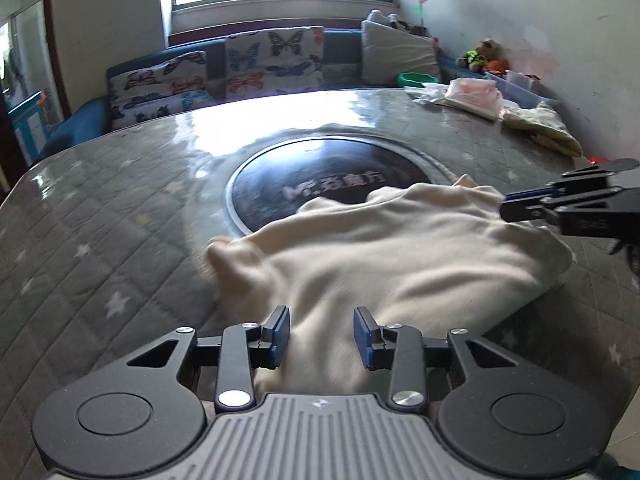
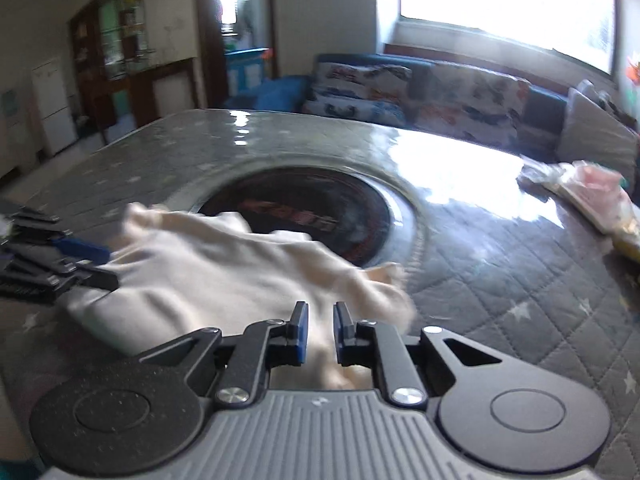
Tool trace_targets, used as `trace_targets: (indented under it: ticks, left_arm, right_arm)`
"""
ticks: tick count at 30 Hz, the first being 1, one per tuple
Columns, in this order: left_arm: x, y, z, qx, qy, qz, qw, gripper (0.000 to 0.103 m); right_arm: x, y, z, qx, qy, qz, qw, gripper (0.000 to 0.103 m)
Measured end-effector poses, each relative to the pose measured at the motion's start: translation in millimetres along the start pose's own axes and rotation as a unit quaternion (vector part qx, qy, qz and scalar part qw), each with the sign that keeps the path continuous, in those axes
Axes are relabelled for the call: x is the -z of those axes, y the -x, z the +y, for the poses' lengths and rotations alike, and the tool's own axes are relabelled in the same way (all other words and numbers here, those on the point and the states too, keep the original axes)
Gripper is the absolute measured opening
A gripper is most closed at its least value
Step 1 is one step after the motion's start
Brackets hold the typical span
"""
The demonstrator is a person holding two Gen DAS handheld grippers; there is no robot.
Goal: Fold clothes
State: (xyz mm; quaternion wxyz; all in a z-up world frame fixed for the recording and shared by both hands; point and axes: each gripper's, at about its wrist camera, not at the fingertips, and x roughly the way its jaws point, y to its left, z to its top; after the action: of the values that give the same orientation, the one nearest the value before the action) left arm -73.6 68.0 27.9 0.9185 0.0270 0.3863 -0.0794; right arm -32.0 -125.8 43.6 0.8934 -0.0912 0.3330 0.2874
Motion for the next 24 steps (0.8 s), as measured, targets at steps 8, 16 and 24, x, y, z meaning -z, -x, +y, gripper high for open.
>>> trace_targets:
  ticks: [8,16,24]
  left_arm:
    - [11.1,8.1,24.1,-0.024,0.03,0.007,0.9992,0.045]
    - [-18.1,7.5,23.5,-0.01,0.046,-0.028,0.9985,0.038]
    - [-25.7,-34.5,53.3,-0.043,0.078,0.0,0.996,0.026]
  right_arm:
    - [22.3,-1.9,12.4,-0.004,0.03,0.024,0.999,0.015]
    - [5.9,3.8,42.5,-0.045,0.046,-0.014,0.998,0.019]
    - [11.9,-17.3,61.3,-0.077,0.055,0.012,0.995,0.02]
